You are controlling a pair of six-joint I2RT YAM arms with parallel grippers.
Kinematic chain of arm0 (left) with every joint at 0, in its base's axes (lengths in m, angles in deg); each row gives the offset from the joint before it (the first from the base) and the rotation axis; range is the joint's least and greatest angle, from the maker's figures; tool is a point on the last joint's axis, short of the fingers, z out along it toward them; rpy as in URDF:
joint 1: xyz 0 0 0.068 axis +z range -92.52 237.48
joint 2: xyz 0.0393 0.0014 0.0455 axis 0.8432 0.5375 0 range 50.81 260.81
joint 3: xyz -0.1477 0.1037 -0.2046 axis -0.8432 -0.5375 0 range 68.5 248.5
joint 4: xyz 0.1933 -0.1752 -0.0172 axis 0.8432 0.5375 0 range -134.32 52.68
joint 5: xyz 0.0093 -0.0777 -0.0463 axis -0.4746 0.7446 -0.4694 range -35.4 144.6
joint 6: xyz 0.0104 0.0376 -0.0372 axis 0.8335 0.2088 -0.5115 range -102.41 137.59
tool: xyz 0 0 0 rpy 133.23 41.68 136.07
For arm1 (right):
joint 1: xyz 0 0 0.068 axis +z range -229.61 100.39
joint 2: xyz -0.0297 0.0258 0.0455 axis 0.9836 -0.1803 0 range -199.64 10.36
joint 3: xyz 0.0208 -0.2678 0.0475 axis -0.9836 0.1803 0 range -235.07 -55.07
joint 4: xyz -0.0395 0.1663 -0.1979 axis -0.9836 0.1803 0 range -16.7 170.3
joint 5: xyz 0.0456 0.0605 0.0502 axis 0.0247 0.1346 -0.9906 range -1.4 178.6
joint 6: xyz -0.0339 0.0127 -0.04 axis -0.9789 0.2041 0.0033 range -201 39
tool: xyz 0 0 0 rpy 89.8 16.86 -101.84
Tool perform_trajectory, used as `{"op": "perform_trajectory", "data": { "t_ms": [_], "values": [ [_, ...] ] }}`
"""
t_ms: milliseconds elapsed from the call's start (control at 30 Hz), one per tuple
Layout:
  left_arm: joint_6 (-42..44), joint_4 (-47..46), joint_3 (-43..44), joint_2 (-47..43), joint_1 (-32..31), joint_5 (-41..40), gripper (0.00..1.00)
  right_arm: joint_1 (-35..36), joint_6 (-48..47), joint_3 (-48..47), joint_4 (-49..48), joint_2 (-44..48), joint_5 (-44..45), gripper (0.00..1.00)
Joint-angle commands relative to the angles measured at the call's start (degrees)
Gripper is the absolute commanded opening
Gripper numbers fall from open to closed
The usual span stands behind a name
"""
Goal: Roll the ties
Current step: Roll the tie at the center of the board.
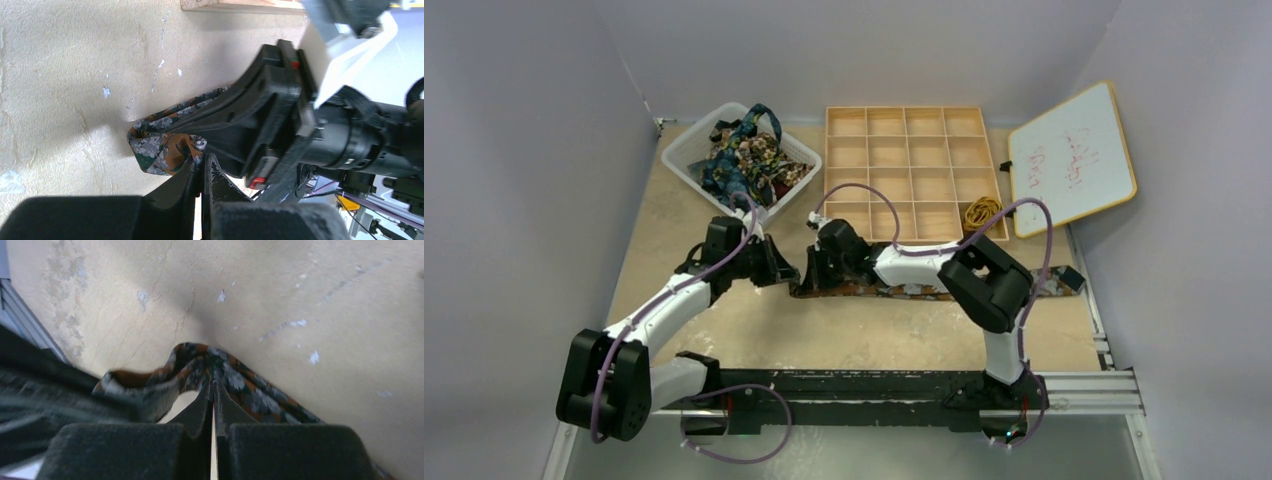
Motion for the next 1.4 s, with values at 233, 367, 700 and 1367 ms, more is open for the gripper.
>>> {"op": "perform_trajectory", "data": {
  "t_ms": [233, 367, 700, 1367],
  "values": [
    [1.7, -5.5, 1.4, 1.5, -2.1, -0.1, 0.0, -5.6, 4.9, 11.0, 0.4, 18.7, 8.7, 0.05],
    [1.5, -6.9, 2.0, 3.8, -4.6, -0.9, 0.0, -7.7, 5.8, 14.9, 0.2, 23.0, 11.9, 0.07],
    [-3.9, -15.3, 3.8, 12.9, -10.9, -5.4, 0.0, -9.0, 4.4, 17.0, 1.9, 27.1, 10.3, 0.06],
    [-7.8, -12.4, 6.9, 16.6, -15.6, -9.3, 0.42, -9.6, 8.1, 20.9, -5.9, 23.0, -2.9, 0.29]
  ]
}}
